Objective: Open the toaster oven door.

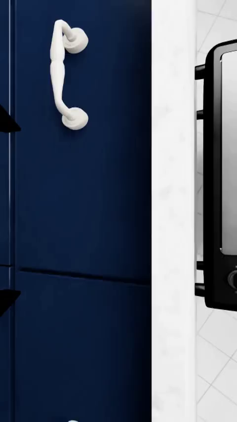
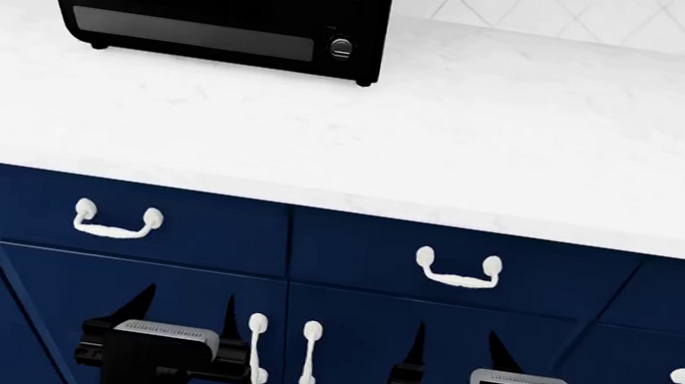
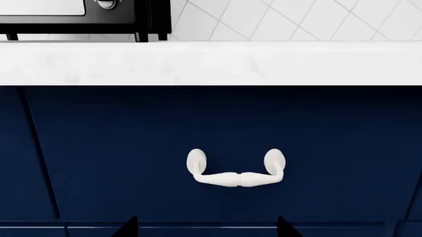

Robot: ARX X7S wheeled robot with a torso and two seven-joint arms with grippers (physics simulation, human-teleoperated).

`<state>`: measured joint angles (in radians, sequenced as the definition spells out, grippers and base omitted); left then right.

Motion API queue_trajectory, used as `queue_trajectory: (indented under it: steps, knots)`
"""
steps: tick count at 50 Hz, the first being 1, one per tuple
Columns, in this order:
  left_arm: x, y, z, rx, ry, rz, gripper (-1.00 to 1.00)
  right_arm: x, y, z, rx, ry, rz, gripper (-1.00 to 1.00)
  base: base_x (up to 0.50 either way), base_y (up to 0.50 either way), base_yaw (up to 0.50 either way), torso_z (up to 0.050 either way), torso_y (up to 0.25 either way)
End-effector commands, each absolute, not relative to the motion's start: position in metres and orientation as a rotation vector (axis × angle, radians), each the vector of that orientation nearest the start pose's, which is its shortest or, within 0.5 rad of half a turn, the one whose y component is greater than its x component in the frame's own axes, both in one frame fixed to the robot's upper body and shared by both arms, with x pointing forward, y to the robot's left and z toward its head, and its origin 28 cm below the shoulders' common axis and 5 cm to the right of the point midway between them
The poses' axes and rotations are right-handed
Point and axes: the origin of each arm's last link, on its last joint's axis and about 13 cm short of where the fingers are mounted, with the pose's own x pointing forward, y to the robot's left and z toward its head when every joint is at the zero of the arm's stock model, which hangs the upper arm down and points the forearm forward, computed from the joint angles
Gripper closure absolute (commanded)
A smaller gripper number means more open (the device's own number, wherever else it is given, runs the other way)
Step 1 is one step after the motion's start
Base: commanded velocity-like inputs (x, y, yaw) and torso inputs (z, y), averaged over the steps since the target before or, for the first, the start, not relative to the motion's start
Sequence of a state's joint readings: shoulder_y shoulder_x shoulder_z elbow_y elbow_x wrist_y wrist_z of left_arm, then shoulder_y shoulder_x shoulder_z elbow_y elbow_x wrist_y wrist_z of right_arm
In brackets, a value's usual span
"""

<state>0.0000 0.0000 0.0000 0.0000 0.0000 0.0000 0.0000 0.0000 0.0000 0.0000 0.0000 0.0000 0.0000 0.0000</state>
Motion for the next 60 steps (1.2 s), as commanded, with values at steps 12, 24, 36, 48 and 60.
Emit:
queue_trajectory:
  steps: [12, 24, 36, 48, 60]
  knots:
    - [0.211, 0.203, 0.015, -0.011, -0.046, -0.048, -1.00, 0.206, -0.095, 0.014, -0.038, -0.017, 0.001, -1.00, 0.00, 0.00, 0.00, 0.000, 0.000]
    - [0.216, 0.203, 0.027, 0.002, -0.047, -0.015, -1.00, 0.204, -0.090, 0.042, 0.011, -0.056, 0.002, -1.00, 0.00, 0.00, 0.00, 0.000, 0.000]
    - [0.209, 0.201, 0.031, 0.052, -0.127, -0.089, -1.00, 0.205, -0.090, 0.032, -0.035, -0.035, 0.015, -1.00, 0.00, 0.00, 0.00, 0.024, 0.000]
    - [0.209, 0.202, 0.032, 0.043, -0.133, -0.089, -1.00, 0.203, -0.089, 0.033, -0.039, -0.041, 0.021, -1.00, 0.00, 0.00, 0.00, 0.050, 0.000]
    - [0.211, 0.201, 0.057, 0.062, -0.095, -0.019, -1.00, 0.203, -0.086, 0.059, -0.045, -0.048, -0.007, -1.00, 0.00, 0.00, 0.00, 0.037, 0.000]
